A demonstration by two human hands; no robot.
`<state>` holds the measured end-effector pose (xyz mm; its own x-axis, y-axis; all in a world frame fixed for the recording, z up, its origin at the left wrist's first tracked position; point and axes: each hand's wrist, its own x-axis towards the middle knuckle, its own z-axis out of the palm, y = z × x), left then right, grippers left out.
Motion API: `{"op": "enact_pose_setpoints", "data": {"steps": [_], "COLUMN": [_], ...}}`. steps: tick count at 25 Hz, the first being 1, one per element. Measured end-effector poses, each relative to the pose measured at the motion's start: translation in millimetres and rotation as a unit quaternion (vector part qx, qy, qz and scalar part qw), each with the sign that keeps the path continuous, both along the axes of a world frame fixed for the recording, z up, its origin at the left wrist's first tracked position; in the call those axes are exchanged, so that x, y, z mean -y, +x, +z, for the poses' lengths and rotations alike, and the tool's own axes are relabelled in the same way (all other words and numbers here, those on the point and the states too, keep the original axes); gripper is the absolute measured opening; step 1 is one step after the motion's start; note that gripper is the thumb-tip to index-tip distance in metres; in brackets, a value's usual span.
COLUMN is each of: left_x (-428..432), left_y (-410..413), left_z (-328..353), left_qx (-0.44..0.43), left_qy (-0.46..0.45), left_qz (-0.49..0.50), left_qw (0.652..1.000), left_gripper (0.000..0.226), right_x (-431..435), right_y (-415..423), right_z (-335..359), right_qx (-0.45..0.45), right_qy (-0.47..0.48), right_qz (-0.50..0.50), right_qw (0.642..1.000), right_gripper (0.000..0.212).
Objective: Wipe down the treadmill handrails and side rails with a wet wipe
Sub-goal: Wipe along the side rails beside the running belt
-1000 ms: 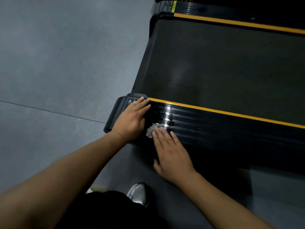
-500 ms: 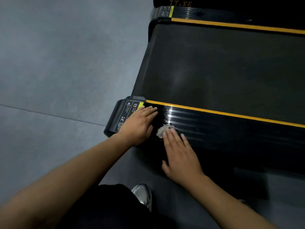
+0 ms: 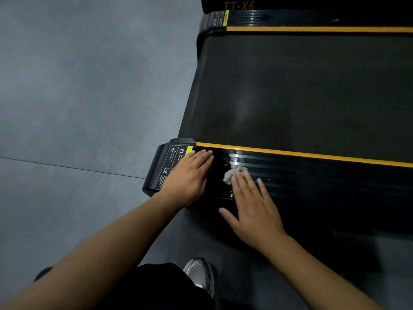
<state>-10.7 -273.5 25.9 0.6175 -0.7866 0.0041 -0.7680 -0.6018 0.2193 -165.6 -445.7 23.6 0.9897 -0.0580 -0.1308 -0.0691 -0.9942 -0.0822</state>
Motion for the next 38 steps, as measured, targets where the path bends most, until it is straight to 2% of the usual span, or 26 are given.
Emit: {"op": "enact_pose_setpoints", "data": {"steps": [7,11,15,18,21,25,28,31,35,38], "left_x": [1.6,1.3,0.9,1.0,0.7,-0.1,0.5,0.4,-0.1,0.8], "left_y": [3.9,3.4,4.9,6.8,4.0,5.4,5.7,2.3,5.6,6.3], "left_z": [-2.8,-2.6,-3.6,-4.5,-3.6,-3.8,-3.4,-1.1,-1.6,-1.5], "left_qx": [0.007,0.015,0.007,0.003,0.007,0.003,0.002,0.007,-0.001,-0.011], "left_qy": [0.013,0.01,0.008,0.007,0.009,0.004,0.0,-0.005,-0.01,-0.012], "left_qz": [-0.001,0.001,-0.003,-0.002,0.005,0.003,0.001,0.007,0.006,0.006], "left_qw": [1.0,1.0,1.0,1.0,1.0,1.0,1.0,1.0,1.0,1.0], "left_gripper": [0.066,0.068,0.068,0.068,0.067,0.067,0.065,0.065,0.065,0.066], "right_x": [-20.6,5.6,-13.6,2.6,24.7,1.9,5.9,24.2,4.3,6.9], "right_y": [36.2,9.9,48.9,52.5,31.8,71.2,77.9,54.0,84.5,89.0], "right_z": [4.3,5.3,6.6,11.5,16.3,14.4,14.0,13.5,15.1,14.7], "right_qx": [-0.03,-0.003,-0.032,-0.037,-0.053,-0.052,-0.048,-0.05,-0.053,-0.057], "right_qy": [0.042,0.034,0.075,0.05,0.026,0.08,0.06,0.018,0.051,0.039], "right_qz": [0.029,-0.04,0.002,0.002,-0.054,-0.005,0.017,-0.027,0.012,0.025], "right_qw": [0.998,0.999,0.997,0.998,0.997,0.995,0.997,0.998,0.997,0.997], "right_gripper": [0.095,0.091,0.097,0.094,0.095,0.103,0.105,0.105,0.101,0.098]}}
